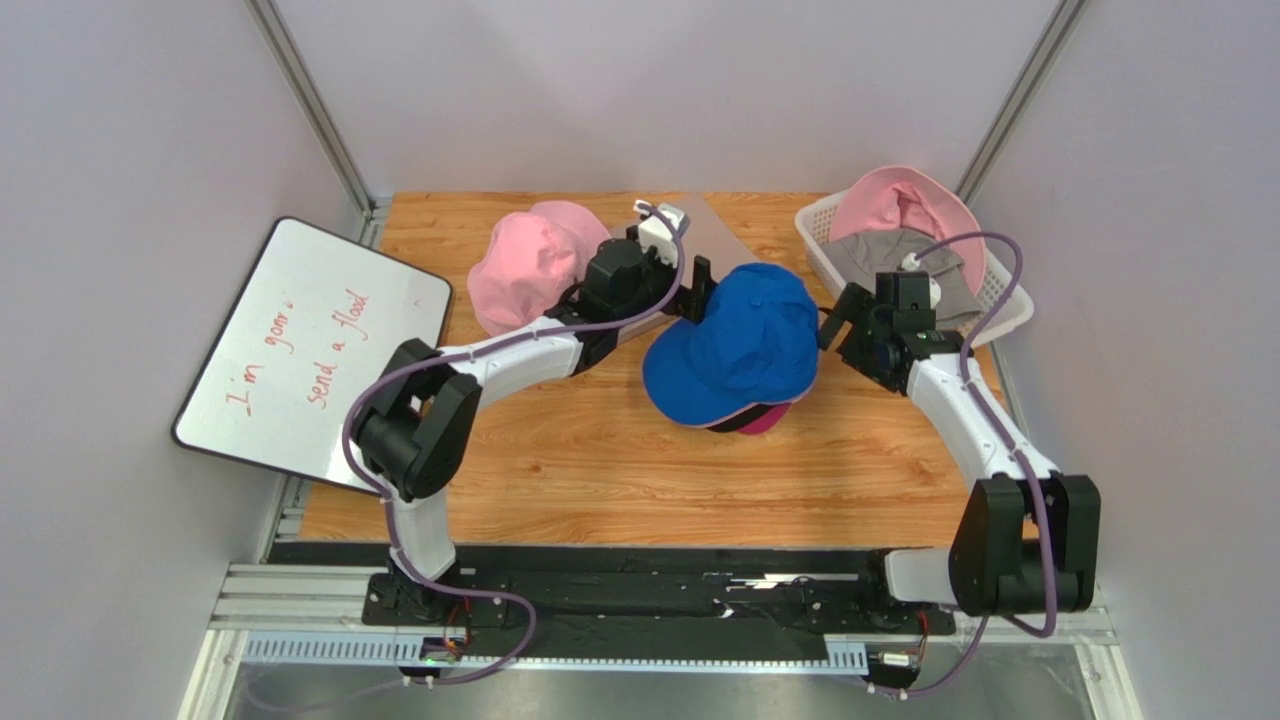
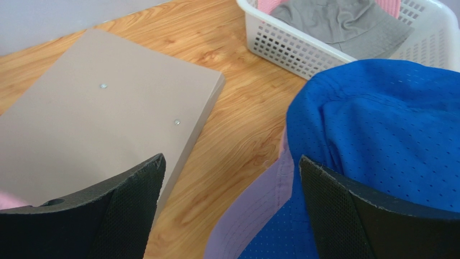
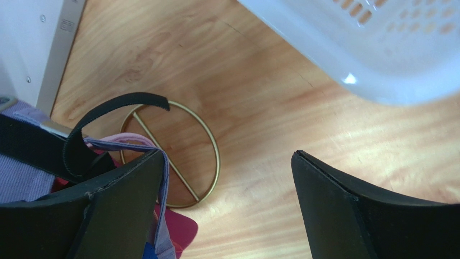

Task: Stack the hats
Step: Adjust the hat stand at the center of the board.

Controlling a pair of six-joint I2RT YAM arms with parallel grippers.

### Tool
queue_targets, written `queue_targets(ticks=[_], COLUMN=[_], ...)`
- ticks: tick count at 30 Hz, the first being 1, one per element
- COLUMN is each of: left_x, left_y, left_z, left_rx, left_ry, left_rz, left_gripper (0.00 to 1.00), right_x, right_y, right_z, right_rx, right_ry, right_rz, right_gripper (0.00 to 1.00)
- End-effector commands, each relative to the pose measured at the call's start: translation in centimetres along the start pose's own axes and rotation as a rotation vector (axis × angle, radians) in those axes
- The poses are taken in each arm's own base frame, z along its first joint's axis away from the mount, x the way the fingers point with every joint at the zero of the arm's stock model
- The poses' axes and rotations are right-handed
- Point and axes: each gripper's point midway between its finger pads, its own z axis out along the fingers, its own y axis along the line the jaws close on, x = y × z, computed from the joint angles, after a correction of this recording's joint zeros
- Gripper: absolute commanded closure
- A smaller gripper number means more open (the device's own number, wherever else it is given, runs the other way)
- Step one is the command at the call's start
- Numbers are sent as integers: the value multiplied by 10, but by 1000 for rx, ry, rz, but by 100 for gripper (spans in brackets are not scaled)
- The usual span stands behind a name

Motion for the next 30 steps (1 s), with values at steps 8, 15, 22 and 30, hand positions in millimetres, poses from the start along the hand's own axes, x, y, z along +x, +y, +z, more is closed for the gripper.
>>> queue_targets(ticks=[8,15,22,30], left_x=[45,71,79,63], left_y=[-82,-103,-88,-71], left_z=[-66,-89,-100,-127], left_rx=[143,190,77,-14], left_ry=[94,132,154,100], left_rz=[-79,-126,-111,-120], left_gripper=[2,2,2,1], right_x=[-52,-60,-66,-100], right_y=[85,119,129,104], right_z=[23,29,20,-14], right_rx=[-205,-321,-332,-210], right_ry=[-72,-70,-71,-162], right_rz=[-89,-160,-192,-171], right_gripper=[6,6,5,0])
